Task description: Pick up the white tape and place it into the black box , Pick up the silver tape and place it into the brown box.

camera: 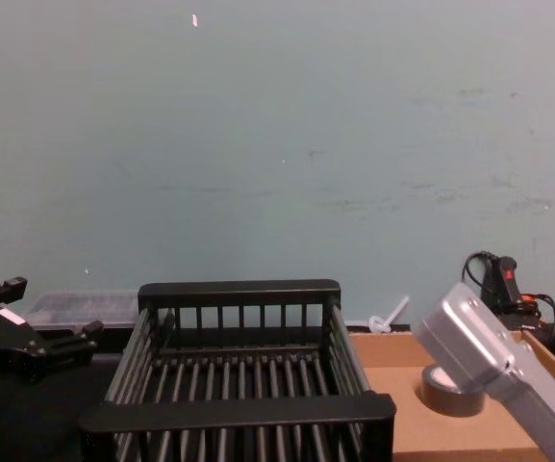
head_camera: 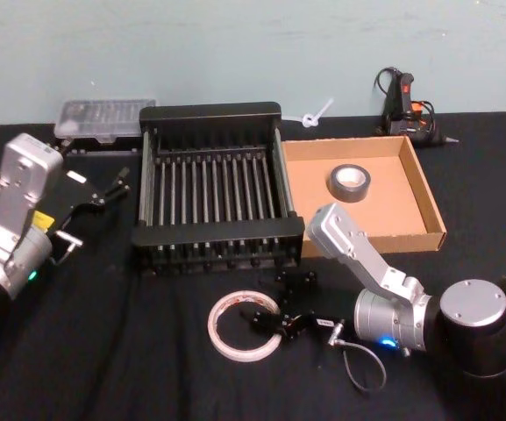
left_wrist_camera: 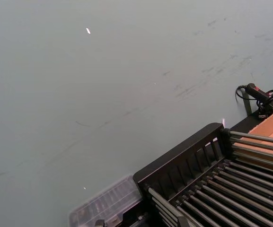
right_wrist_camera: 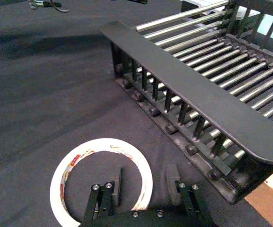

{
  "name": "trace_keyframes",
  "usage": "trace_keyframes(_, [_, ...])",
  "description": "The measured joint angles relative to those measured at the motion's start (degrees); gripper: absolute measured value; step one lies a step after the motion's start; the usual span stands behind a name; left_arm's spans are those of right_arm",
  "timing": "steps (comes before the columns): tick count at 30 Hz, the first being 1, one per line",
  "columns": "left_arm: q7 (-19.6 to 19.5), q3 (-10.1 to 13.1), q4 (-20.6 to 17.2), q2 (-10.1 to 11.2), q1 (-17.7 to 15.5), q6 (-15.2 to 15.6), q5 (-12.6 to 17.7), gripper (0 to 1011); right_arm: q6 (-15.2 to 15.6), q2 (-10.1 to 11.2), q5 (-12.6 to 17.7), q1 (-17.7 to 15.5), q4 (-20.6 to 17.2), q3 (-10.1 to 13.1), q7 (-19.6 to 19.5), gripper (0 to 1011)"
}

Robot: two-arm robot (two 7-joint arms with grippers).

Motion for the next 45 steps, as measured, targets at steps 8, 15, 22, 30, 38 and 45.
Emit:
trace_keyframes(8, [0.0,0.0,0.0,0.0,0.0,0.0,0.0,1001,0.0,0.0,0.0,0.0,0.0,0.0,0.1,562])
trace_keyframes(15, [0.0,0.0,0.0,0.0,0.0,0.0,0.0,1001,0.0,0.0,0.0,0.0,0.0,0.0,0.1,522])
trace_keyframes(22, [0.0,0.0,0.0,0.0,0.0,0.0,0.0,1001,0.0,0.0,0.0,0.0,0.0,0.0,0.1,404])
trace_keyframes(30, [0.0,0.0,0.0,0.0,0.0,0.0,0.0,1001,0.0,-0.1,-0.1,-0.1,-0.1,0.2,-0.2,156])
trace_keyframes(38, [0.0,0.0,0.0,0.0,0.0,0.0,0.0,1001,-0.1,0.0,-0.1,-0.1,-0.1,0.3,-0.2,101])
trace_keyframes(45, [0.0,0.0,0.0,0.0,0.0,0.0,0.0,1001,-0.1,0.0,-0.1,-0.1,-0.1,0.3,-0.2,101])
